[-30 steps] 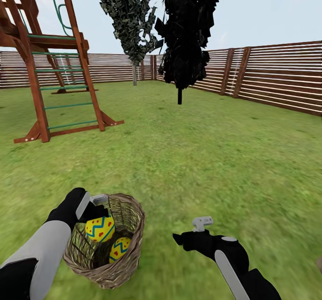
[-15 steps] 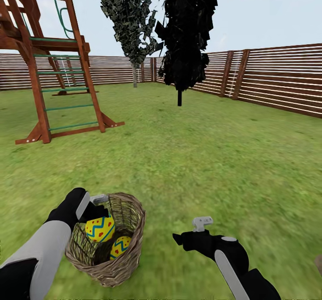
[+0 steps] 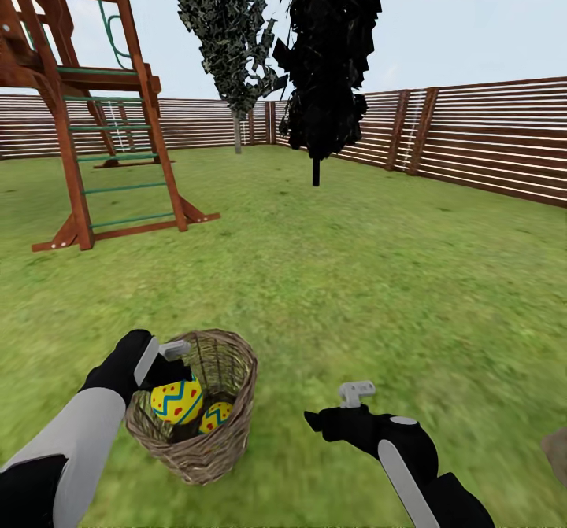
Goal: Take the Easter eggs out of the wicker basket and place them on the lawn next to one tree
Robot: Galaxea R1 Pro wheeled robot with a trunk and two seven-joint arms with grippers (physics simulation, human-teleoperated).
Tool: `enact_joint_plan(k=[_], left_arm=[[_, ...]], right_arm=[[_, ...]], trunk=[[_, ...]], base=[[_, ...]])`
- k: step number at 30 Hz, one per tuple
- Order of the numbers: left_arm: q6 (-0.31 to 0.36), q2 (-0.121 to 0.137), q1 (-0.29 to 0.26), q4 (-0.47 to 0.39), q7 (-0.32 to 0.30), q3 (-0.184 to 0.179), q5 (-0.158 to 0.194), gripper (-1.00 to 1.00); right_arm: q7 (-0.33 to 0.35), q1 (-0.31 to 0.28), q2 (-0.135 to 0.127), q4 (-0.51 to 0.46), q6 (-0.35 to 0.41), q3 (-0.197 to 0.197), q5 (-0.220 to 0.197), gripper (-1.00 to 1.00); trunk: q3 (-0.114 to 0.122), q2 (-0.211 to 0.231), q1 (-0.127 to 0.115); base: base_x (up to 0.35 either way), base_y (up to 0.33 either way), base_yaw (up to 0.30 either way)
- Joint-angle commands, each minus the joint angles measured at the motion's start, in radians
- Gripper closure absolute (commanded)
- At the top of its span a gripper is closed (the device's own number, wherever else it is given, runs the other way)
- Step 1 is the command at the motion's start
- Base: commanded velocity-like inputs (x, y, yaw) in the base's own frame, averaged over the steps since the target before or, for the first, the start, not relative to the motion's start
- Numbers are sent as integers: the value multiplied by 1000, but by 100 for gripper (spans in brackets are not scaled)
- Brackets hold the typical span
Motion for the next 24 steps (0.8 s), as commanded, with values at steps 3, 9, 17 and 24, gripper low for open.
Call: enact_joint_plan(k=[3, 9, 17, 24], left_arm=[[4, 0, 0, -1, 6, 2, 7, 100], [4, -3, 0, 0, 6, 2, 7, 100], [4, -4, 0, 9, 5, 2, 7, 100], [4, -8, 0, 9, 6, 2, 7, 100]], right_arm=[[-10, -1, -1, -1, 3, 2, -10, -100], [-10, -1, -1, -1, 3, 1, -10, -100], [-10, -1, -1, -1, 4, 1, -10, -100], [-11, -1, 0, -1, 4, 2, -10, -100]], trunk=[[9, 21, -12], [27, 63, -35], [52, 119, -66], [74, 168, -92]], base=[[-12, 0, 0], [-1, 0, 0], [0, 0, 0], [0, 0, 0]])
